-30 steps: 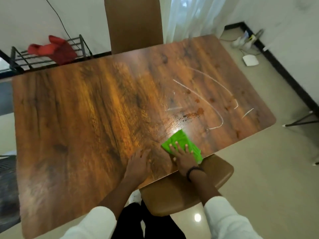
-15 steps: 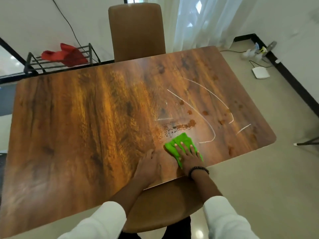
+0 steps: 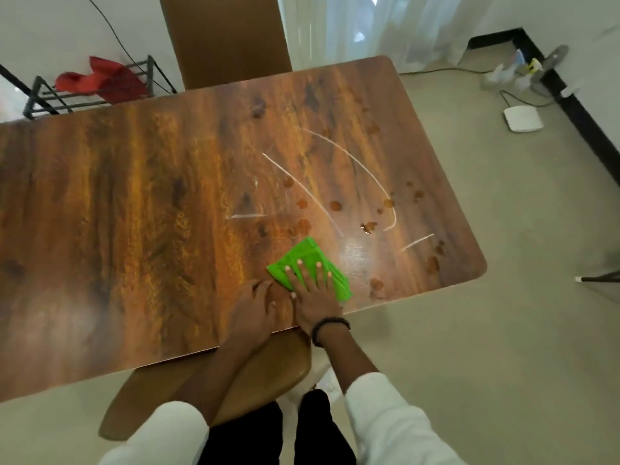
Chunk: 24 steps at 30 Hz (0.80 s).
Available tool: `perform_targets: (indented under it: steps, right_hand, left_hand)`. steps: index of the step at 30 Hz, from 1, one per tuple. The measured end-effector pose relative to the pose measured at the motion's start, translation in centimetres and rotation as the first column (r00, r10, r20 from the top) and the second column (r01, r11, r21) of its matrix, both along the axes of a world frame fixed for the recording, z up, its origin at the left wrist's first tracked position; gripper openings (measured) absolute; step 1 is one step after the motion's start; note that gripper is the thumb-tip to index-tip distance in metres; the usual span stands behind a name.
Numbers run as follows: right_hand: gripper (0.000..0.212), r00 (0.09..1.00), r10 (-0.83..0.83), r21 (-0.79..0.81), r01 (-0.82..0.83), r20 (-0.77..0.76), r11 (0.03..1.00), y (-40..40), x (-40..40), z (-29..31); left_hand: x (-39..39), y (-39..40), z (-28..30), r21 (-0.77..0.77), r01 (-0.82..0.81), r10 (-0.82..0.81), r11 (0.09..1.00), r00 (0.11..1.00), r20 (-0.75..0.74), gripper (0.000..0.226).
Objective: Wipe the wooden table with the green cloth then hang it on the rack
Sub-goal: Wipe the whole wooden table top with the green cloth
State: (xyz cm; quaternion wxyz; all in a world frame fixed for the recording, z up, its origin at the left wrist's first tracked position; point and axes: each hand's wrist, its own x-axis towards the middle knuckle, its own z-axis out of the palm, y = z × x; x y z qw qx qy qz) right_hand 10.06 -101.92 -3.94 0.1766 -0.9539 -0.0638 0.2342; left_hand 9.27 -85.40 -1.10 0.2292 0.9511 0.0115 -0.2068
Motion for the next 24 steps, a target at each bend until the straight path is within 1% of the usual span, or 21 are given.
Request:
perform_targets:
  steps: [2, 4, 5, 7, 9, 11, 13, 14, 15, 16, 18, 20, 22, 24]
  right_hand:
    - [0.054, 0.996, 0.086, 0.049, -0.086, 0.0, 0.995, -1.4, 0.6, 0.1]
    - [0.054, 0.993, 0.108, 0.027, -0.11, 0.052, 0.994, -4.5, 1.1, -0.2]
    - [0.054, 0.995, 0.068, 0.008, -0.069, 0.066, 0.998, -6.6, 1.5, -0.3]
    - [0.056, 0.993, -0.085, -0.058, 0.09, 0.084, 0.994, -11.8, 2.7, -0.8]
    - [0.059, 0.962, -0.241, -0.141, 0.257, 0.126, 0.956, -17.5, 3.6, -0.7]
    - [0.059, 0.923, -0.37, -0.178, 0.383, 0.107, 0.906, -21.3, 4.7, -0.6]
    - [0.056, 0.871, -0.483, -0.149, 0.491, 0.086, 0.859, -20.9, 5.3, -0.8]
    - [0.057, 0.847, -0.525, -0.118, 0.532, 0.088, 0.838, -19.1, 5.4, -0.8]
    - [0.057, 0.843, -0.531, -0.092, 0.538, 0.086, 0.838, -16.9, 5.2, -0.7]
    - [0.058, 0.872, -0.482, -0.07, 0.488, 0.086, 0.87, -14.3, 4.8, -0.7]
    - [0.055, 0.954, -0.292, -0.025, 0.294, 0.073, 0.955, -9.5, 3.2, -0.6]
    - [0.052, 0.99, -0.128, 0.05, 0.126, 0.053, 0.991, -7.0, 1.7, -0.2]
    - [0.051, 0.998, 0.005, 0.092, -0.011, 0.064, 0.996, -8.1, 1.1, -0.2]
    - [0.05, 0.991, 0.109, 0.036, -0.112, 0.08, 0.993, -12.0, 1.9, -1.0]
  left_hand:
    - [0.2, -0.7, -0.1, 0.01, -0.038, 0.038, 0.999, 0.999, 0.004, 0.046]
    - [0.5, -1.5, -0.2, 0.005, -0.042, 0.042, 0.999, 0.999, 0.025, 0.046]
    - [0.7, -1.9, -0.4, 0.004, -0.026, 0.026, 1.0, 0.999, 0.031, 0.047]
    - [1.1, -3.2, -0.5, 0.007, 0.014, -0.015, 1.0, 0.999, 0.035, 0.047]
    - [1.6, -4.8, -0.6, 0.005, 0.028, -0.028, 1.0, 0.998, 0.055, 0.046]
    - [2.2, -6.1, -0.7, -0.003, 0.047, -0.047, 0.999, 0.996, 0.076, 0.046]
    - [2.6, -6.7, -0.8, -0.008, 0.063, -0.062, 0.998, 0.995, 0.084, 0.046]
    - [2.8, -6.7, -0.9, -0.009, 0.064, -0.063, 0.998, 0.995, 0.079, 0.046]
    - [2.9, -6.7, -1.0, -0.003, 0.067, -0.067, 0.998, 0.995, 0.078, 0.046]
    - [2.9, -6.7, -1.0, 0.005, 0.072, -0.072, 0.997, 0.994, 0.08, 0.047]
    - [3.1, -6.7, -1.0, 0.029, 0.093, -0.095, 0.995, 0.992, 0.084, 0.047]
    - [3.4, -6.7, -1.0, 0.041, 0.1, -0.104, 0.994, 0.99, 0.093, 0.043]
    - [3.5, -6.8, -1.0, 0.057, 0.094, -0.099, 0.994, 0.991, 0.094, 0.04]
    - [3.5, -7.1, -0.9, 0.058, 0.093, -0.097, 0.994, 0.992, 0.082, 0.039]
